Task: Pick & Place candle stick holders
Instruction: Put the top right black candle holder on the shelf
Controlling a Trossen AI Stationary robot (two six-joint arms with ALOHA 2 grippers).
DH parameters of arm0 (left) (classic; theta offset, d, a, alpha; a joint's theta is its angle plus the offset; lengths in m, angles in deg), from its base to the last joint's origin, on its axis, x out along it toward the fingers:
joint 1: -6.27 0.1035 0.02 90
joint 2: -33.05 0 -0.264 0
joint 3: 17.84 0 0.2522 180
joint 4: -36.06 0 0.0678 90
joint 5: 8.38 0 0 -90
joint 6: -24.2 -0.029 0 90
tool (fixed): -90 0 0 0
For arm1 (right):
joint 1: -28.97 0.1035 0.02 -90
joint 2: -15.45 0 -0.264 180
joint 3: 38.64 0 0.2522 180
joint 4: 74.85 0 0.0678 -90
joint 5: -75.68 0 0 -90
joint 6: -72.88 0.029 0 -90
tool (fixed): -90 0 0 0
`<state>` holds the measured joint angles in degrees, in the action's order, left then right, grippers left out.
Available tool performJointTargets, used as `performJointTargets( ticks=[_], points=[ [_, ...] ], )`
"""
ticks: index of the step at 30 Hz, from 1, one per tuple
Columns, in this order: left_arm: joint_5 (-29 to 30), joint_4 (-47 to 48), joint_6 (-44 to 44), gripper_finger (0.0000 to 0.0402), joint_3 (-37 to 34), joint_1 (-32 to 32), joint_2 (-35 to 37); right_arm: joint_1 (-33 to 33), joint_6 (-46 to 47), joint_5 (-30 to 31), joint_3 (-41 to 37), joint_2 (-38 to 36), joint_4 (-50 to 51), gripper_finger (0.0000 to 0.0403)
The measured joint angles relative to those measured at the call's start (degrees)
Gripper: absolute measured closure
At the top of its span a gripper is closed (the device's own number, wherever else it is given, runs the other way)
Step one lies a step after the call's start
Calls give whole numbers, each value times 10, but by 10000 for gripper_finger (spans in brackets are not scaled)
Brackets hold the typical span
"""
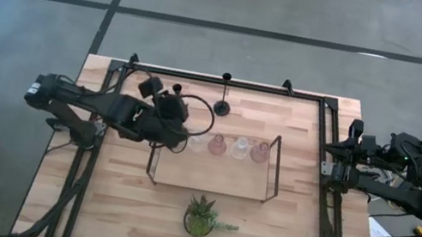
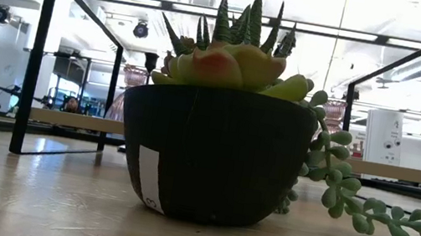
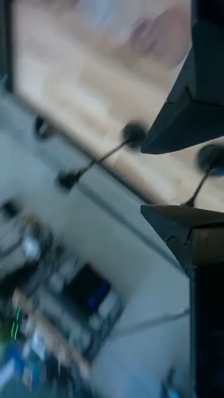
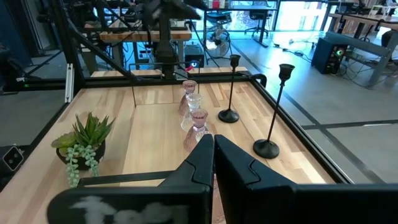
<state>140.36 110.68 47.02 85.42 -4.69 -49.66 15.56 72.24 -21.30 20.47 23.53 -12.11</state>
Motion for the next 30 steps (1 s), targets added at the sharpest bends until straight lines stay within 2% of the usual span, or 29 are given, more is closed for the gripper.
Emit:
performJointTargets(
  ticks=[4, 5, 7, 11, 13, 15, 17, 19, 25, 27, 30],
  points=[
    [141, -109, 22, 255, -65, 8, 8, 0, 0, 0, 0, 0, 0, 394],
    [154, -147, 9, 255, -82, 15, 8, 0, 0, 0, 0, 0, 0, 394],
    [136, -239, -52, 255, -116, 34, 8, 0, 0, 0, 0, 0, 0, 394],
    [1, -455, -215, 255, -184, 79, 6, 0, 0, 0, 0, 0, 0, 394],
    [-61, -543, -259, 255, -210, 101, 6, 0, 0, 0, 0, 0, 0, 394],
    [-91, -591, -269, 255, -226, 123, 8, 0, 0, 0, 0, 0, 0, 394],
    [-113, -606, -262, 255, -233, 147, 10, 0, 0, 0, 0, 0, 0, 394],
    [-168, -608, -248, 255, -233, 173, 11, 0, 0, 0, 0, 0, 0, 394],
    [-441, -598, -251, 255, -227, 259, 11, 0, 0, 0, 0, 0, 0, 394],
    [-472, -588, -254, 255, -227, 287, 12, 0, 0, 0, 0, 0, 0, 394],
    [-474, -543, -275, 255, -227, 322, 12, 0, 0, 0, 0, 0, 0, 394]
  ],
)
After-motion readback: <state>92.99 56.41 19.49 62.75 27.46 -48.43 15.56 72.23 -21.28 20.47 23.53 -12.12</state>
